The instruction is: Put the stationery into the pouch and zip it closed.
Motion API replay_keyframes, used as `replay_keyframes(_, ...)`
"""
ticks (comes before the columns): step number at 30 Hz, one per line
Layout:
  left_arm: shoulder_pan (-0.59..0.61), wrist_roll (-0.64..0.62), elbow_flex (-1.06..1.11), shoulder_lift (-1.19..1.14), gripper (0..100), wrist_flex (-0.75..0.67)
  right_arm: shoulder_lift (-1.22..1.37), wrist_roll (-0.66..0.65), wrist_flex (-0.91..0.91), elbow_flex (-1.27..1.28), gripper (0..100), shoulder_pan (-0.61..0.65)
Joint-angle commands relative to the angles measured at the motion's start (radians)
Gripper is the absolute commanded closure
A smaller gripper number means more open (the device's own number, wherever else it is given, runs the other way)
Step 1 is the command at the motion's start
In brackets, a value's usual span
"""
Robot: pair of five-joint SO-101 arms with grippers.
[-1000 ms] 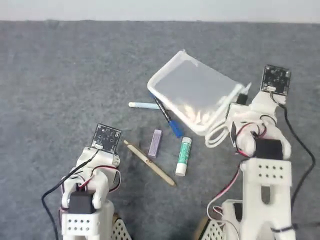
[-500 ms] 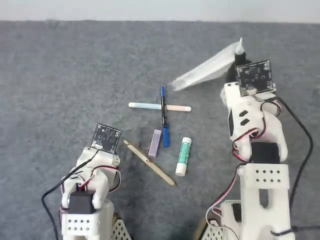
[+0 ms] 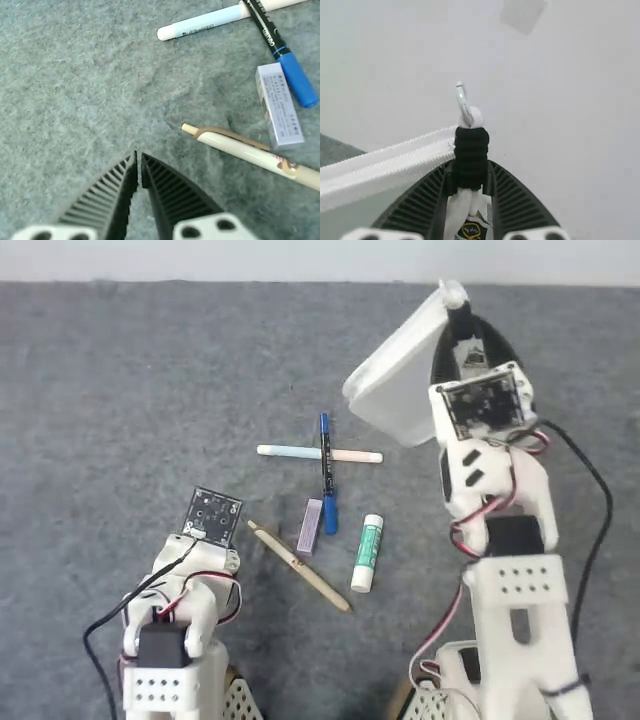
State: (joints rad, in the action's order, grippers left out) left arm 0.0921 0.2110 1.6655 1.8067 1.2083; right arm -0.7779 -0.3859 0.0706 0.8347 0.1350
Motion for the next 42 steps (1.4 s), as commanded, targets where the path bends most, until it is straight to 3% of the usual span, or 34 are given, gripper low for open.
replay_keyframes(1,0.008,-0.003,0.010,0.017,99,-0.069,0.050,-0.011,-0.035,-0.054,99.3,0.053)
replay_keyframes(5,0.008,-0.003,0.019,0.017,99,-0.094,0.081,-0.011,-0.012,-0.043,99.3,0.145)
replay_keyframes(12,0.011,-0.003,0.018,0.017,99,-0.094,0.076,-0.011,0.214,-0.035,99.3,0.271)
replay_keyframes(21,0.183,-0.011,0.012,0.018,99,-0.195,0.012,-0.008,0.437,-0.037,99.3,0.305)
replay_keyframes(29,0.216,-0.011,0.010,0.017,99,-0.203,-0.090,-0.005,0.656,-0.037,99.3,0.440)
replay_keyframes(34,0.222,-0.015,0.012,0.017,89,-0.198,-0.170,-0.005,0.799,-0.037,99.3,0.455)
replay_keyframes(42,0.282,-0.169,-0.056,0.017,78,-0.135,-0.278,-0.011,0.917,0.051,99.3,0.455)
